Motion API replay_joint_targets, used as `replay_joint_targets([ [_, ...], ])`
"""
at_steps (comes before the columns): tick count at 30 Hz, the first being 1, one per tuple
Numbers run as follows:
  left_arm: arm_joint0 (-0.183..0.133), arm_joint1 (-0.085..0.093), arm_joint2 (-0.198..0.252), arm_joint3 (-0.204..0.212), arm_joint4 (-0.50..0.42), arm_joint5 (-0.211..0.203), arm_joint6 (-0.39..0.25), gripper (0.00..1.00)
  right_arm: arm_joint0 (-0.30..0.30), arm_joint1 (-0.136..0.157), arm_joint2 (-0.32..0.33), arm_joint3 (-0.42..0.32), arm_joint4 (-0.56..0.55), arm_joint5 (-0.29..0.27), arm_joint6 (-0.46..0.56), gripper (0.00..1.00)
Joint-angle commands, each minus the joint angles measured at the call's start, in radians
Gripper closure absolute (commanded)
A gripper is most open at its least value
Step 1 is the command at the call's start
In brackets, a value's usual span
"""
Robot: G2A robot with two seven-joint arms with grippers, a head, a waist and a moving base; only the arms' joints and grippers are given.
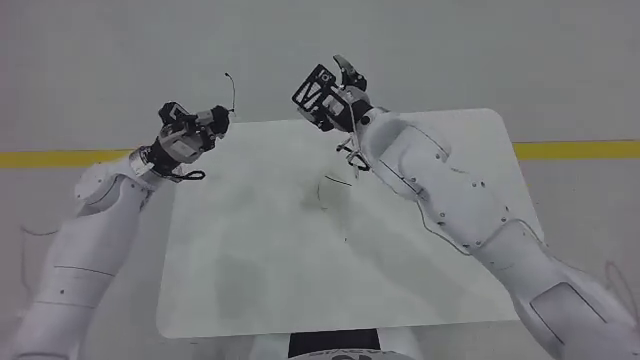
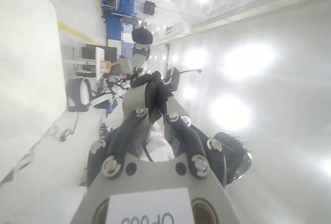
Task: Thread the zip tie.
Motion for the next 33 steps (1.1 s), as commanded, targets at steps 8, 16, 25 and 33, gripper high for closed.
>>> replay_joint_targets([
  [8, 0.042, -0.030, 0.036, -0.047, -0.242, 0.042, 0.100, 1.00, -0.111, -0.026, -0.041, -0.021, -0.030, 0.092, -0.289, 0.00],
  [16, 0.045, -0.040, 0.057, -0.069, -0.252, 0.027, 0.122, 1.00, -0.107, -0.045, -0.070, 0.005, -0.077, 0.136, -0.355, 0.00],
  [25, 0.074, -0.053, 0.066, -0.095, -0.372, 0.069, 0.200, 1.00, -0.117, -0.042, -0.065, 0.025, -0.178, 0.145, -0.388, 0.00],
  [33, 0.099, -0.096, 0.072, -0.133, -0.419, 0.130, 0.246, 1.00, -0.097, -0.025, -0.156, 0.086, -0.178, 0.185, -0.532, 0.00],
])
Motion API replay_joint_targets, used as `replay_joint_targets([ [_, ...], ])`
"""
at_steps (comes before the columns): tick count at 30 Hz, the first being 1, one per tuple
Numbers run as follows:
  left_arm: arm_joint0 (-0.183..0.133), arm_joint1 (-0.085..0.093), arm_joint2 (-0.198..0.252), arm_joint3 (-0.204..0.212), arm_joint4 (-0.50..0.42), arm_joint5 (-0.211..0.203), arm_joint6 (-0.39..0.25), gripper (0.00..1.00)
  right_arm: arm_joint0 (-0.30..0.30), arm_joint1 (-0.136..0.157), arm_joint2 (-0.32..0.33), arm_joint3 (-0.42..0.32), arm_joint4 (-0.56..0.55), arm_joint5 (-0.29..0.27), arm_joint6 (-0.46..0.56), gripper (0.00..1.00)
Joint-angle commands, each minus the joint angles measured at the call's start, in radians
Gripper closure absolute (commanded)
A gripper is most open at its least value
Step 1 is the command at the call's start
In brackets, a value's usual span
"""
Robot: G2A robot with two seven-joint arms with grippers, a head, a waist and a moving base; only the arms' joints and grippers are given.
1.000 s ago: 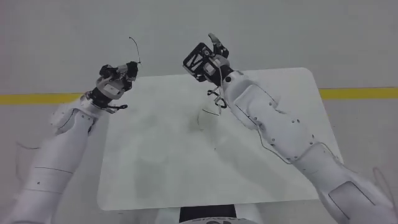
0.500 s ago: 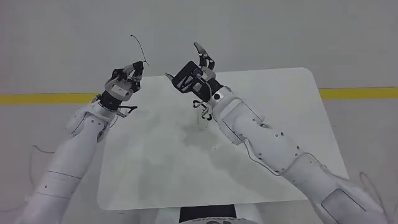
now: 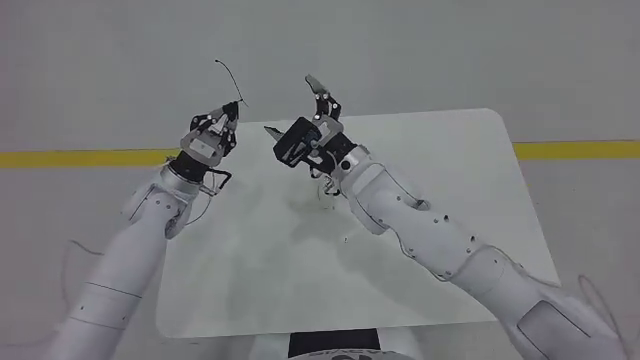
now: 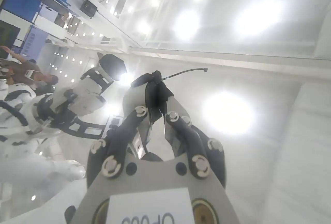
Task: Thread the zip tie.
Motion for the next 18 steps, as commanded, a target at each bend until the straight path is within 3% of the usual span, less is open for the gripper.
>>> replay_joint_targets([
  [1, 0.005, -0.015, -0.006, -0.001, 0.000, 0.019, 0.003, 1.00, -0.003, 0.001, -0.019, 0.009, -0.001, 0.023, -0.030, 0.00],
  [4, 0.005, -0.032, -0.010, -0.008, 0.000, 0.044, -0.007, 1.00, -0.011, -0.003, -0.027, 0.015, -0.001, 0.046, -0.060, 0.00],
  [12, 0.006, -0.033, -0.009, -0.016, 0.011, 0.048, 0.003, 1.00, -0.019, -0.003, -0.023, 0.016, 0.000, 0.047, -0.063, 0.00],
  [18, 0.015, -0.033, -0.014, -0.029, 0.029, 0.097, -0.016, 1.00, -0.012, -0.013, -0.034, 0.043, -0.001, 0.075, -0.102, 0.00],
])
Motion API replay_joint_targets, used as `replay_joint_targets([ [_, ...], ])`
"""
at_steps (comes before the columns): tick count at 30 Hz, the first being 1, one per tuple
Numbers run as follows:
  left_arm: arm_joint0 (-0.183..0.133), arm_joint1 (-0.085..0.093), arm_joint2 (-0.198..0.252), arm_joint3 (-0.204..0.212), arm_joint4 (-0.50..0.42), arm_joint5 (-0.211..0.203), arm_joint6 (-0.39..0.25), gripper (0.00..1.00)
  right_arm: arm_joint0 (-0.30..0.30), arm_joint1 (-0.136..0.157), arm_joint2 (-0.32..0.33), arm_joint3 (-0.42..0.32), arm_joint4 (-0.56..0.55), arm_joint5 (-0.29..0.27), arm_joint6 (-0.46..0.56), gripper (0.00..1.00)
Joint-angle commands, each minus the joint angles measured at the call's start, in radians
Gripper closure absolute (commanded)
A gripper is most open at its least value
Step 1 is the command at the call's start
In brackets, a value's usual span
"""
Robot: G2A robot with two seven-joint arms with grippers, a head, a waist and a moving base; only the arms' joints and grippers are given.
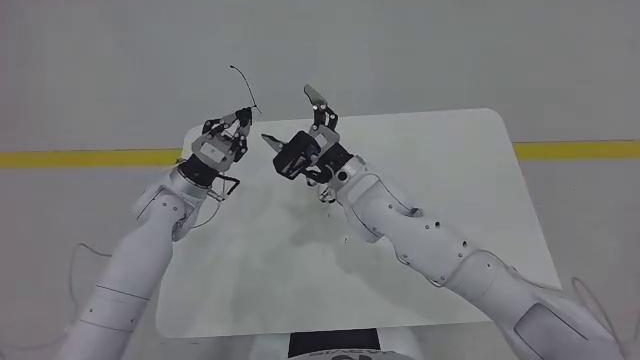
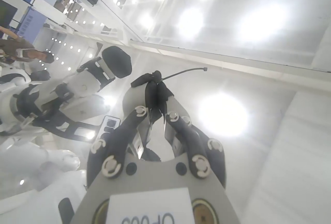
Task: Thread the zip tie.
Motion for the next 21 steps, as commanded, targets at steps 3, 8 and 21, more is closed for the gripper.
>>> replay_joint_targets([
  [3, 0.004, -0.001, 0.000, -0.003, -0.004, 0.017, -0.010, 1.00, 0.002, -0.003, -0.006, 0.005, 0.000, 0.002, -0.013, 0.00],
  [8, 0.004, -0.001, 0.000, -0.003, -0.004, 0.017, -0.010, 1.00, -0.009, -0.003, 0.004, 0.000, 0.000, 0.006, -0.017, 0.00],
  [21, 0.004, -0.001, 0.000, -0.003, -0.004, 0.017, -0.010, 1.00, -0.053, -0.028, 0.036, -0.005, 0.008, -0.006, -0.060, 0.54],
])
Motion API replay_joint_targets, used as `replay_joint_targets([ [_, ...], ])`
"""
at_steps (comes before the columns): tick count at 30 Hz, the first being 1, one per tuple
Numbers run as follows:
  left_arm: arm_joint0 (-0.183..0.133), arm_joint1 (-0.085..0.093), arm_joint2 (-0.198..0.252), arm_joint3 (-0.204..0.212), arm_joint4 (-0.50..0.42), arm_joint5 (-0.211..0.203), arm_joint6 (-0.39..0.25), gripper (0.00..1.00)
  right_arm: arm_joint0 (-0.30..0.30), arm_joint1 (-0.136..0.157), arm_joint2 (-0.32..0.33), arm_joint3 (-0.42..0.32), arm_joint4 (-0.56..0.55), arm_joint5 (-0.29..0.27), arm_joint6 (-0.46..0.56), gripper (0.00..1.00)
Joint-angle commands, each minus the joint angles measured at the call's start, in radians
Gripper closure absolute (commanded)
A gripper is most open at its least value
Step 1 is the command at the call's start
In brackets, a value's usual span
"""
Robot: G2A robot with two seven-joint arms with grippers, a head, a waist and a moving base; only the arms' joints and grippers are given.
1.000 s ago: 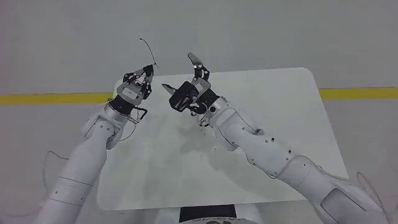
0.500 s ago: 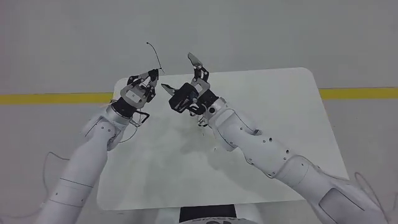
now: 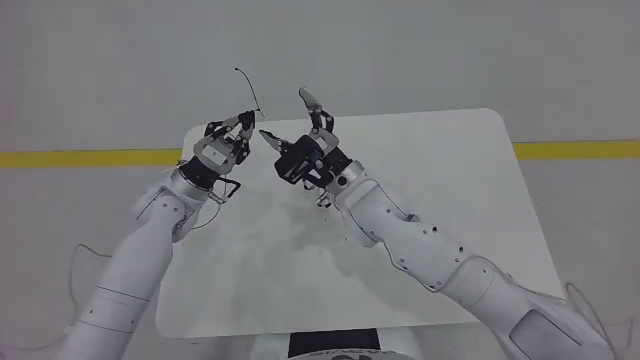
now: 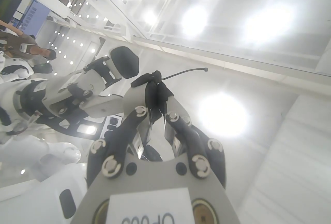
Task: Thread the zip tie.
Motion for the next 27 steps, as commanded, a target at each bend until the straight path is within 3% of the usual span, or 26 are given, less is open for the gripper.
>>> replay_joint_targets([
  [1, 0.000, 0.000, 0.000, 0.000, 0.000, 0.000, 0.000, 1.00, -0.003, -0.005, 0.004, 0.004, -0.004, -0.007, -0.002, 0.54],
  [5, 0.000, 0.000, 0.000, 0.000, 0.000, 0.000, 0.000, 1.00, -0.007, -0.016, 0.010, 0.013, -0.010, -0.022, -0.006, 0.61],
  [23, 0.000, 0.000, 0.000, 0.000, 0.000, 0.000, 0.000, 1.00, -0.001, -0.039, 0.014, 0.041, -0.010, -0.052, -0.018, 0.67],
  [27, 0.000, 0.000, 0.000, 0.000, 0.000, 0.000, 0.000, 1.00, 0.000, -0.042, 0.014, 0.044, -0.010, -0.053, -0.022, 0.74],
])
